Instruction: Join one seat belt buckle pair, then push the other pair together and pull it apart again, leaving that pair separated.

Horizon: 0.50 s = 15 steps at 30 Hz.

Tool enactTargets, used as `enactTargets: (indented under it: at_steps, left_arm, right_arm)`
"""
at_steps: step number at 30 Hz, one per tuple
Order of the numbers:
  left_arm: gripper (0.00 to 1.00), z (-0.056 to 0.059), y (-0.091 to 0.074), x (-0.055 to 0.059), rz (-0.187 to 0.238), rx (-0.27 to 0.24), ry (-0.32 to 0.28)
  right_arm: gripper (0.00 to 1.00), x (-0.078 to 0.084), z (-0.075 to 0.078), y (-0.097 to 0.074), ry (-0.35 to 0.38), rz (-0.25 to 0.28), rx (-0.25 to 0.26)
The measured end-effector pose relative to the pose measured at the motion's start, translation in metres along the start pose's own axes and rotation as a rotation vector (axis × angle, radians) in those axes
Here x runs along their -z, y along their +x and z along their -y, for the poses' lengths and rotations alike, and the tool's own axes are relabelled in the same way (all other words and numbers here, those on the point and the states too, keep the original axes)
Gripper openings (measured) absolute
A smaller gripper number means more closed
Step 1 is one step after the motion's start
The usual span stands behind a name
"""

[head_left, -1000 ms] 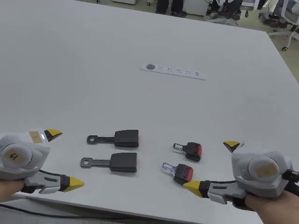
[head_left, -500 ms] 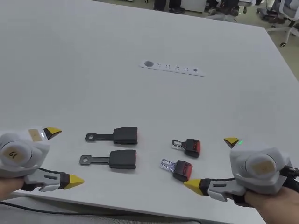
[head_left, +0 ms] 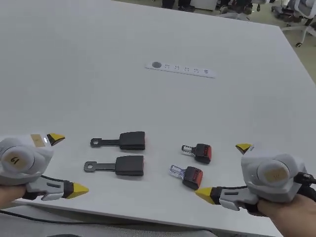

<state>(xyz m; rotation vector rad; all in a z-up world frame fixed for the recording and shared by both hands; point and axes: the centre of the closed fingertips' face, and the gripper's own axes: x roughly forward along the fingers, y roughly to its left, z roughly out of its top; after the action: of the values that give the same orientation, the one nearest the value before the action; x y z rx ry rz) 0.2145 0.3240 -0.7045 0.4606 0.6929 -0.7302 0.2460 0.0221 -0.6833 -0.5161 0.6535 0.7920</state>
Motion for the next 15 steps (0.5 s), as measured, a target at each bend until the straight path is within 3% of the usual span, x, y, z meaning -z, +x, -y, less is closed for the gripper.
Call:
enactTargets:
  at_steps: [11, 15]
  left_arm:
    - [0.90, -0.0007, -0.0006, 0.0010, -0.007, -0.005, 0.010]
    - [0.92, 0.0015, 0.0005, 0.0020, -0.013, 0.004, 0.016]
  right_arm:
    - [0.93, -0.0013, 0.0029, -0.0013, 0.015, 0.010, 0.002]
    - [0.92, 0.0058, 0.0072, -0.0005, 0.031, -0.017, 0.016]
